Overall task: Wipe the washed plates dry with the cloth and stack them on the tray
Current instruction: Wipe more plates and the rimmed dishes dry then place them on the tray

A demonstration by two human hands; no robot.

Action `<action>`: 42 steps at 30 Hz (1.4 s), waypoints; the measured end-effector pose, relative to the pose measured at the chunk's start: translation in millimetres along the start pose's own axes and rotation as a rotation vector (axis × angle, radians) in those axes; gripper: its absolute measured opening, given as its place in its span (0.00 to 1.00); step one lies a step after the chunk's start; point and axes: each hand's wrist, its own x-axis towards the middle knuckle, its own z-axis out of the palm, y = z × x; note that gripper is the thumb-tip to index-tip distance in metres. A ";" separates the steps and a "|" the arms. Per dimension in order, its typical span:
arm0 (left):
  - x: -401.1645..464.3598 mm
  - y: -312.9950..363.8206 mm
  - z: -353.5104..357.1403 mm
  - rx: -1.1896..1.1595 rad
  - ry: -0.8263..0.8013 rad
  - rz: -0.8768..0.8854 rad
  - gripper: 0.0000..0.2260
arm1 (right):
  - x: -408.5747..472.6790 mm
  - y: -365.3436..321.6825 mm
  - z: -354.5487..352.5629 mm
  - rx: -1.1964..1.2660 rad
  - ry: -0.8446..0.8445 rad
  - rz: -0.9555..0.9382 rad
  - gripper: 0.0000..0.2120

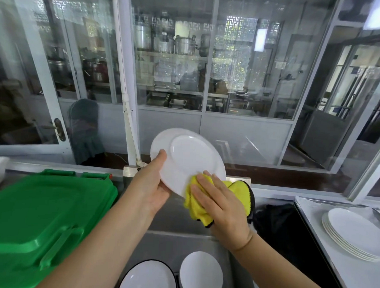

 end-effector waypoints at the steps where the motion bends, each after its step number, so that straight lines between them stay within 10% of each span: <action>1: 2.1 -0.4 -1.1 0.013 -0.016 0.024 0.11 | -2.0 -0.3 -0.6 0.101 -0.026 0.061 0.14; 8: 6.1 -7.5 -8.2 0.152 0.019 0.251 0.06 | 37.7 16.6 -5.4 0.268 0.015 0.744 0.32; 15: 4.3 -14.3 -2.5 0.214 -0.089 0.323 0.08 | 75.7 2.4 5.2 -0.056 -0.170 0.393 0.42; 22: 8.1 5.4 -11.6 0.224 0.031 0.272 0.10 | 40.5 1.2 5.0 -0.076 -0.233 -0.001 0.25; 31: -0.2 6.6 -12.2 0.243 -0.044 0.268 0.06 | 51.3 33.1 -6.5 -0.185 -0.100 0.175 0.25; 42: -3.3 11.3 -16.3 0.245 -0.004 0.268 0.09 | 36.1 2.2 1.5 -0.111 -0.229 -0.132 0.23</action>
